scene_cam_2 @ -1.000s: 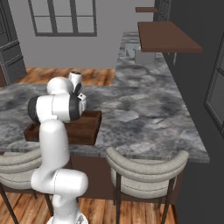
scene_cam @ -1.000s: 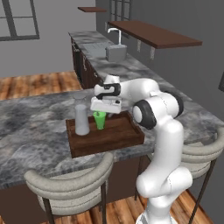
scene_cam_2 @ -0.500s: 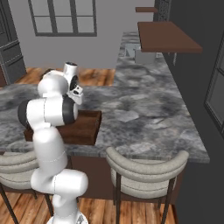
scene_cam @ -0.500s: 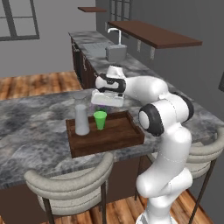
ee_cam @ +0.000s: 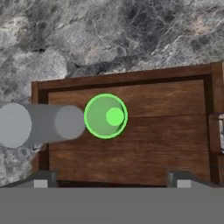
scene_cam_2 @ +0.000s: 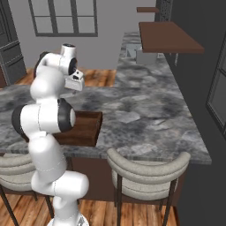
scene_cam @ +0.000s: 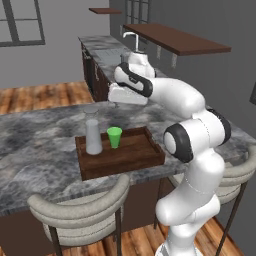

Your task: There is a tray on the dining counter. Grab the cup, mug, and pitcher and place them on the tray. The pitcher may be placed next to the tray if it cannot fit the tray.

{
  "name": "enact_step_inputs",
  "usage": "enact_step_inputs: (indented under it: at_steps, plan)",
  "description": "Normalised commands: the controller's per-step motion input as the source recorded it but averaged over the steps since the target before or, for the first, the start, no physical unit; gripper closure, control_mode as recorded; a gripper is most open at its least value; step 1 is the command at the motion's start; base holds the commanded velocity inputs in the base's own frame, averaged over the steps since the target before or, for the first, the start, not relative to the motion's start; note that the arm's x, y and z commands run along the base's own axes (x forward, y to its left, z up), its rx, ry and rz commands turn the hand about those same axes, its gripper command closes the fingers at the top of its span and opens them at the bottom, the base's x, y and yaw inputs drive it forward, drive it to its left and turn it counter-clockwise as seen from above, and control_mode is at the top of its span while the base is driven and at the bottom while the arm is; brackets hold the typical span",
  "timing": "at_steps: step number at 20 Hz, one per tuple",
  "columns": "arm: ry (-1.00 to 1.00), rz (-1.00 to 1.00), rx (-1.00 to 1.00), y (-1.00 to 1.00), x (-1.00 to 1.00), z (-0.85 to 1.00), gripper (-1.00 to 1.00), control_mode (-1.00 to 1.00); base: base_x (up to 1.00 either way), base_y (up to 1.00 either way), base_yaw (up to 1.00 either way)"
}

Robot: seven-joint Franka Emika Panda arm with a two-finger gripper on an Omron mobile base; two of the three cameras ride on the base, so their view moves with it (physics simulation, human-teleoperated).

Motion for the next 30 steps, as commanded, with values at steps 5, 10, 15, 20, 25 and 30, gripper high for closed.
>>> enact_step_inputs:
  at_steps: [5, 10, 15, 20, 25, 30]
  plan:
    - [0.00, -0.11, 0.00, -0.13, -0.24, 0.83, -1.00, -1.00, 0.00, 0.00, 0.00]
    - [-0.03, -0.23, 0.00, -0.23, -0.57, 0.50, -1.00, -1.00, 0.00, 0.00, 0.00]
    - [-0.07, -0.40, -0.01, -0.22, -0.85, 0.07, -1.00, -1.00, 0.00, 0.00, 0.00]
    - [-0.01, -0.53, 0.10, -0.21, -1.00, 0.00, -1.00, -1.00, 0.00, 0.00, 0.00]
    - [-0.16, -0.29, 0.05, -0.06, -0.92, 0.22, -1.00, -1.00, 0.00, 0.00, 0.00]
    - [-0.14, -0.07, 0.00, -0.03, -0.89, 0.20, -1.00, -1.00, 0.00, 0.00, 0.00]
